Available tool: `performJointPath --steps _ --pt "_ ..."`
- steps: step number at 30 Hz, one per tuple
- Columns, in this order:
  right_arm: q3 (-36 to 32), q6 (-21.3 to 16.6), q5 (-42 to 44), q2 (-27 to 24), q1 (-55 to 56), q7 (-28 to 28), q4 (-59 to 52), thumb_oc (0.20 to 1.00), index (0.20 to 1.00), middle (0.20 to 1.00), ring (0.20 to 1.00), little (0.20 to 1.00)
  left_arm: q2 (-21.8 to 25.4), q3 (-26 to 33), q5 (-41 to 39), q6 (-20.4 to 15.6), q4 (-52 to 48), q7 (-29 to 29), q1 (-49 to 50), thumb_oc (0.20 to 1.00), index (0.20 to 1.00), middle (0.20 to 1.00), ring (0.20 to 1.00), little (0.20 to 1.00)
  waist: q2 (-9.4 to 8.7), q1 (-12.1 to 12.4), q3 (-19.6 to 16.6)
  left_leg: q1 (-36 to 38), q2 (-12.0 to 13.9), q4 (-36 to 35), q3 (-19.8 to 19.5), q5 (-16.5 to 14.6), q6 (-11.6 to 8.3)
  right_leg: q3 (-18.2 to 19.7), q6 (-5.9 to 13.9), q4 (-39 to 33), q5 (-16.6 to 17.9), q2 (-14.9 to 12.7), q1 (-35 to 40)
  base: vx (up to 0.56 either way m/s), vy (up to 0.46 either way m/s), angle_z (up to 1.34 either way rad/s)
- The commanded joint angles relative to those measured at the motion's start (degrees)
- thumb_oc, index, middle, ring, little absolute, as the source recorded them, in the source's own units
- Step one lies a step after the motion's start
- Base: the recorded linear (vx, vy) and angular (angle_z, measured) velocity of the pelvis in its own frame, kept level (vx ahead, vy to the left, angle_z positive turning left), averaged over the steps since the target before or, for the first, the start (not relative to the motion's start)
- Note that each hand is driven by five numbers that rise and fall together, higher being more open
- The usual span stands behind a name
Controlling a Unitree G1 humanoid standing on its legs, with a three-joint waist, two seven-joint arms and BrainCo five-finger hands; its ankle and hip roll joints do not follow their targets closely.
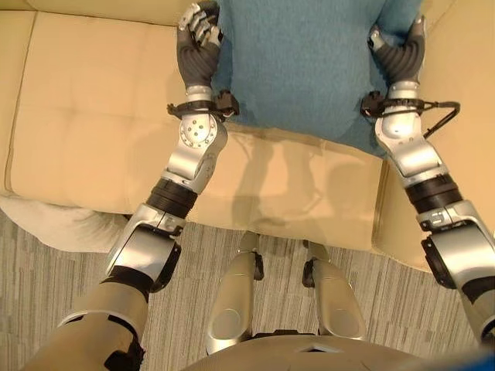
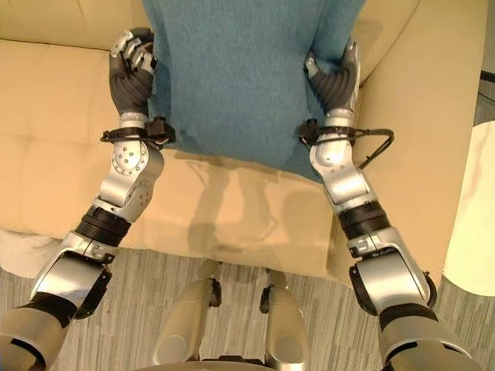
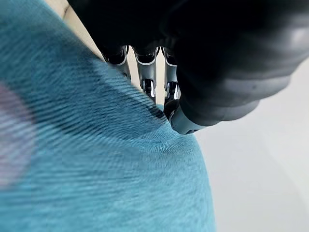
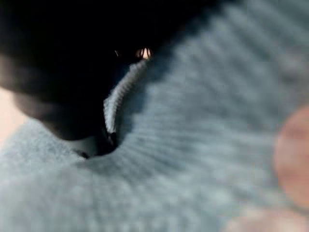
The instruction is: Pick up all the scattered cushions and arrange them neatly on the sofa.
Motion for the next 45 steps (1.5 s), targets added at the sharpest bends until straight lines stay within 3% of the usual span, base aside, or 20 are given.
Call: performJointPath --steps 1,4,8,9,10,12,13,24,28,29,32,34,35,37,38,39,45 --pt "5.01 -6.03 -5.75 2.48 -6.24 -1.57 -4.08 0.2 0.2 0.2 0.2 0.2 -3.28 -5.9 7.56 -8.98 -1.13 -1.06 -10.41 0.2 0.2 0.2 0.2 0.2 -3.58 0.89 -7.62 -0.02 0.61 0.11 0.84 -7.42 -4.49 1.49 4.65 0.17 0.73 -2.83 -5.99 0.0 0.0 0.0" --pt "7.69 -5.35 -6.29 1.03 -15.32 -5.45 3.27 0.2 0.2 0.2 0.2 0.2 -2.78 -7.57 8.36 -8.7 8.38 2.43 -20.18 0.2 0.2 0.2 0.2 0.2 -3.58 0.69 -7.96 -3.53 1.12 0.11 0.54 -6.56 -5.06 1.42 4.8 0.17 1.23 -2.65 -9.54 0.01 -0.037 -0.02" --pt "10.98 -4.62 -2.43 -0.11 -23.63 -6.34 12.75 0.2 0.2 0.2 0.2 0.2 -1.72 -10.7 5.72 -6.98 20.66 1.76 -29.92 0.2 0.2 0.2 0.2 0.2 -3.6 0.26 -7.84 -7.11 1.58 0.11 -0.05 -5.59 -5.45 1.62 5.03 0.17 1.78 -2.23 -13.05 0.0 -0.035 0.0" --pt "11.78 -4.57 -0.93 -0.57 -25.3 -5.85 14.92 0.2 0.2 0.2 0.2 0.2 -1.2 -11.44 4.9 -6.52 23.27 0.85 -31.89 0.523 0.523 0.523 0.523 0.523 -3.52 0.15 -7.78 -7.86 1.64 0.11 -0.12 -5.38 -5.52 1.54 5.09 0.17 1.96 -2.16 -13.73 0.0 0.0 0.0" --pt "13.82 -4.25 2.64 -0.95 -27.14 -3.57 19.33 0.2 0.2 0.2 0.2 0.2 -0.4 -12.67 3.42 -5.31 27.4 -0.74 -34.35 1.0 1.0 1.0 1.0 1.0 -3.52 0.09 -7.67 -8.68 1.72 0.11 -0.23 -5.15 -5.55 1.65 5.18 0.17 2.23 -1.98 -14.75 -0.01 -0.014 -0.05" --pt "16.44 -3.71 6.07 -1.72 -29.33 -0.65 23.46 0.592 0.592 0.592 0.592 0.592 -0.24 -14.66 0.53 -3.67 32.87 -3.98 -37.17 1.0 1.0 1.0 1.0 1.0 -3.4 -0.04 -7.41 -9.52 1.84 0.11 -0.28 -4.75 -5.71 1.49 5.3 0.17 2.57 -1.85 -15.6 -0.02 -0.032 -0.08" --pt "17.15 -3.54 7.02 -1.93 -29.88 0.32 24.13 1.0 1.0 1.0 1.0 1.0 0.37 -15.02 -0.67 -3.49 33.83 -5.23 -37.66 1.0 1.0 1.0 1.0 1.0 -3.32 -0.07 -7.21 -9.85 1.81 0.11 -0.29 -4.55 -5.73 1.5 5.34 0.17 2.65 -1.75 -15.87 -0.01 -0.038 -0.06" --pt "18.63 -1.69 6.96 -2.57 -24.48 3.83 27.09 1.0 1.0 1.0 1.0 1.0 1.88 -13.11 0.54 -1.62 34.02 -6.55 -30.01 1.0 1.0 1.0 1.0 1.0 -2.62 0.04 -7.46 -10.86 1.55 0.11 -0.59 -4.25 -5.8 1.39 5.26 0.17 2.75 -1.71 -17.25 0.0 -0.005 -0.02" --pt "18.0 -1.25 6.25 -7.09 -21.11 4.78 28.14 1.0 1.0 1.0 1.0 1.0 6.91 -10.94 1.34 -1.45 32.93 -6.95 -25.74 1.0 1.0 1.0 1.0 1.0 -2.61 0.17 -7.48 -10.65 1.44 0.11 -0.71 -4.28 -5.84 1.18 5.31 0.17 2.73 -1.77 -17.05 -0.01 0.007 0.06" --pt "13.31 -1.63 6.53 -11.56 -15.23 3.98 24.35 1.0 1.0 1.0 1.0 1.0 11.77 -8.22 2.03 -1.52 29.05 -7.09 -20.28 1.0 1.0 1.0 1.0 1.0 -2.63 0.16 -7.66 -9.86 1.46 0.11 -0.77 -4.51 -5.92 0.82 5.36 0.17 2.54 -1.89 -16.17 0.01 0.009 0.11" --pt "4.45 -2.19 3.11 -18.19 -1.49 3.96 12.83 1.0 1.0 1.0 1.0 1.0 18.45 -2.91 5.01 -1.63 19.78 -8.14 -7.76 1.0 1.0 1.0 1.0 1.0 -3.11 -0.04 -8.59 -7.01 1.73 0.11 -0.48 -5.48 -5.97 0.19 5.34 0.17 1.78 -2.14 -13.01 0.04 -0.013 0.14" --pt "-1.93 -2.6 -0.9 -19.93 10.03 5.19 4.83 1.0 1.0 1.0 1.0 1.0 20.07 2.76 7.63 -1.55 11.68 -9.63 4.45 1.0 1.0 1.0 1.0 1.0 -3.7 -0.35 -9.63 -3.86 1.96 0.11 -0.21 -6.61 -5.87 -0.28 5.17 0.17 0.93 -2.08 -9.63 0.06 -0.037 0.09" --pt "-1.95 -2.59 -0.91 -19.93 10.08 5.19 4.8 1.0 1.0 1.0 1.0 1.0 20.07 2.75 7.64 -1.54 11.66 -9.62 4.47 1.0 1.0 1.0 1.0 1.0 -3.71 -0.34 -9.63 -3.85 1.96 0.11 -0.21 -6.61 -5.87 -0.28 5.17 0.17 0.93 -2.08 -9.62 0.06 -0.031 0.14" --pt "-11.67 -2.93 -5.01 -16.11 26.39 6.51 -5.18 1.0 1.0 1.0 1.0 1.0 16.66 11.13 9.94 -1.31 1.07 -10.58 21.42 1.0 1.0 1.0 1.0 1.0 -4.38 -0.42 -10.77 0.82 2.3 0.11 -0.09 -8.06 -5.57 -0.73 4.79 0.17 -0.59 -2.02 -4.4 0.08 -0.039 0.08" --pt "-11.83 -2.81 -5.07 -16.07 26.74 6.55 -5.48 1.0 1.0 1.0 1.0 1.0 16.65 11.18 10.01 -1.18 0.78 -10.54 21.7 1.0 1.0 1.0 1.0 1.0 -4.43 -0.45 -10.84 0.73 2.22 0.11 -0.11 -7.79 -5.53 -0.74 4.78 0.17 -0.4 -2.1 -4.47 0.08 -0.055 0.0" --pt "-14.45 -3.04 -6.44 -12.79 33.03 8.03 -8.61 1.0 1.0 1.0 1.0 1.0 13.2 14.14 10.45 -1.03 -3.69 -11.74 29.52 1.0 1.0 1.0 1.0 1.0 -4.65 -0.19 -10.96 3.53 2.58 0.11 0.05 -8.68 -5.44 -1.14 4.61 0.17 -1.39 -1.92 -1.54 0.06 -0.044 0.02" --pt "-16.42 -3.29 -7.48 -4.25 49.19 16.44 -9.96 1.0 1.0 1.0 1.0 1.0 7.09 18.42 15.87 1.92 -6.82 -18.07 50.84 1.0 1.0 1.0 1.0 1.0 -5.13 0.72 -11.89 12.56 2.9 0.11 0.37 -10.02 -4.34 -2.18 4.11 0.17 -3.79 -1.67 7.74 0.05 -0.029 0.04"
